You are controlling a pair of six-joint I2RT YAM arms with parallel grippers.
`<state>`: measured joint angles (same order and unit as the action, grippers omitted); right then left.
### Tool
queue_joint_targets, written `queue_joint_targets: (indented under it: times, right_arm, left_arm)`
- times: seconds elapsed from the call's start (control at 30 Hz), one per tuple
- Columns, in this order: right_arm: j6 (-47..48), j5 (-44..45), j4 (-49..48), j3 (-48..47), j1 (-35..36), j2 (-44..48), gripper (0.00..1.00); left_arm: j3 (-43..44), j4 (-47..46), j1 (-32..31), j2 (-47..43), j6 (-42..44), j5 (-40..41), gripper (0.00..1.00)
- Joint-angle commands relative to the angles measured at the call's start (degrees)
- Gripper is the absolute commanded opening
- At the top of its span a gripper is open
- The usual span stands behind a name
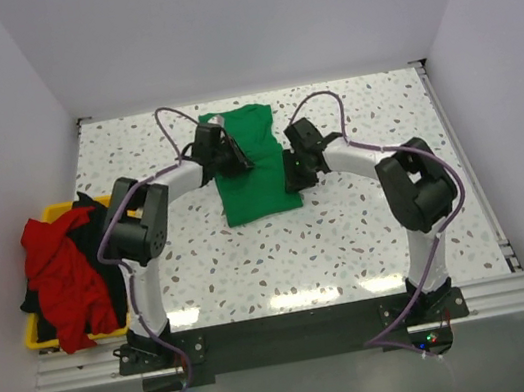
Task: Fold and stack the t-shirts
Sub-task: Fold the tshirt
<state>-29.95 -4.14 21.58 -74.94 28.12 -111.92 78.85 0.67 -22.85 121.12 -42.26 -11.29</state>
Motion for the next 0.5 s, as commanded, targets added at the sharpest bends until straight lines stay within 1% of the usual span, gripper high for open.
queue_joint_targets:
  times: [0.0,0.07,0.1,0.2,0.23,0.33,0.47]
  right_arm:
    - [1.0,2.0,1.1,0.1,0.2,4.7,0.34]
    - [1.5,3.1,2.2,-0.5,0.3,5.7,0.34]
    - [1.7,4.0,2.4,-0.6,0.4,6.0,0.34]
    - [2.0,6.0,3.1,-0.8,0.9,7.1,0.34]
    - [2.0,6.2,3.0,-0.7,1.1,7.2,0.34]
    - [1.9,6.9,3.2,-0.6,1.3,7.3,0.34]
    - [1.9,7.0,2.9,-0.1,1.5,7.4,0.34]
  left_arm:
    - [-1.2,-2.3,0.7,-6.5,1.7,-0.9,0.3]
    - [-4.6,-4.0,-0.1,-9.8,1.0,-1.8,0.35]
    - [-5.7,-4.4,-1.1,-10.6,0.2,-2.1,0.36]
    - [-11.0,-5.8,-3.4,-13.6,-2.2,-2.4,0.36]
    - [-14.5,-8.3,-3.9,-14.8,-3.1,-2.8,0.36]
    - [-19.8,-13.1,-5.8,-16.3,-5.8,-5.4,0.35]
    - [-22.7,-14.3,-9.1,-16.6,-5.8,-6.2,0.34]
